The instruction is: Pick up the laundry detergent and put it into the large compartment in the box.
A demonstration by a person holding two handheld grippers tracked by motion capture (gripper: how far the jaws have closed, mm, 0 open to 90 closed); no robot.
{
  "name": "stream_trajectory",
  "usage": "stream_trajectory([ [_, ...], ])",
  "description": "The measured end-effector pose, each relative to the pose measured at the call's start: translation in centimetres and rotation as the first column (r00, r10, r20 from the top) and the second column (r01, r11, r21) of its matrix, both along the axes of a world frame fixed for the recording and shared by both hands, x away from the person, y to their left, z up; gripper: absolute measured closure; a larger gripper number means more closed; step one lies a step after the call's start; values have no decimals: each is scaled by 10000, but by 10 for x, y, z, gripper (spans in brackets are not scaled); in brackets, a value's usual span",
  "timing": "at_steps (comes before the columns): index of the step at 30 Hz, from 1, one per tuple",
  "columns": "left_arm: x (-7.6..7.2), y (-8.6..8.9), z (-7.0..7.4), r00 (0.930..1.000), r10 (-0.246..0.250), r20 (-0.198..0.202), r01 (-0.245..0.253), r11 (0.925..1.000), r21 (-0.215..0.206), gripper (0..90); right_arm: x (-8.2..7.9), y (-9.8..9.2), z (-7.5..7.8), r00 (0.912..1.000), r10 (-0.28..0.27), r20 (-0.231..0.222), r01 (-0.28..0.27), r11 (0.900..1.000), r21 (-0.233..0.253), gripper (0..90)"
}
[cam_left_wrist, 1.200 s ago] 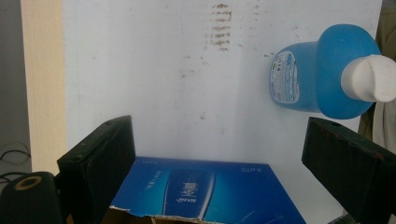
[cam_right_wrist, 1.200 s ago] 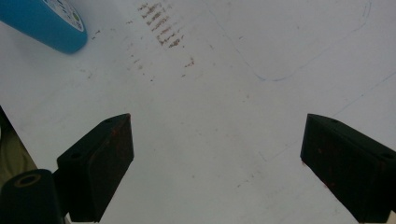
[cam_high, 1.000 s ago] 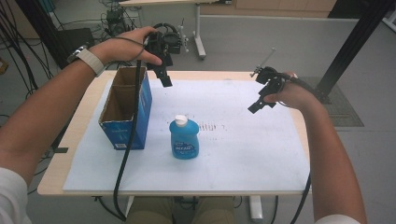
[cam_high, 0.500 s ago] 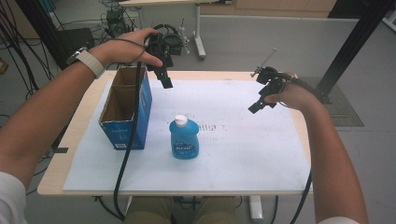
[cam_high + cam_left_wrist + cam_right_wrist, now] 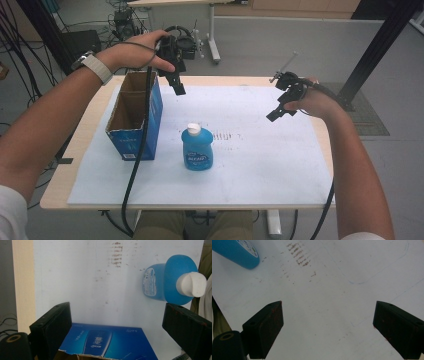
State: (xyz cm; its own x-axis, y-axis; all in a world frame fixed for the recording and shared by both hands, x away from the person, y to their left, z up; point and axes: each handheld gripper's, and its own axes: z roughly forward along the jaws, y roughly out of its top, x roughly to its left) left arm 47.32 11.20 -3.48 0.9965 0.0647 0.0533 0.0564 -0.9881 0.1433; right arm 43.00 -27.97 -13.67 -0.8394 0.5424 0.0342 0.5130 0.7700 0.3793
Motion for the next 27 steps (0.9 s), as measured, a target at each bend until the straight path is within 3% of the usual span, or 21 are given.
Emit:
stream_trajectory([
  [13, -4, 4, 1, 10000, 18, -46, -19, 9998, -211, 100, -3, -1, 2, 10000, -79, 16, 79, 10000, 24, 100],
  [27, -18, 3, 4, 9997, -50, -252, 49, 10000, -57, 98, -4, 3, 2, 9999, -123, 116, 124, 9999, -70, 93],
])
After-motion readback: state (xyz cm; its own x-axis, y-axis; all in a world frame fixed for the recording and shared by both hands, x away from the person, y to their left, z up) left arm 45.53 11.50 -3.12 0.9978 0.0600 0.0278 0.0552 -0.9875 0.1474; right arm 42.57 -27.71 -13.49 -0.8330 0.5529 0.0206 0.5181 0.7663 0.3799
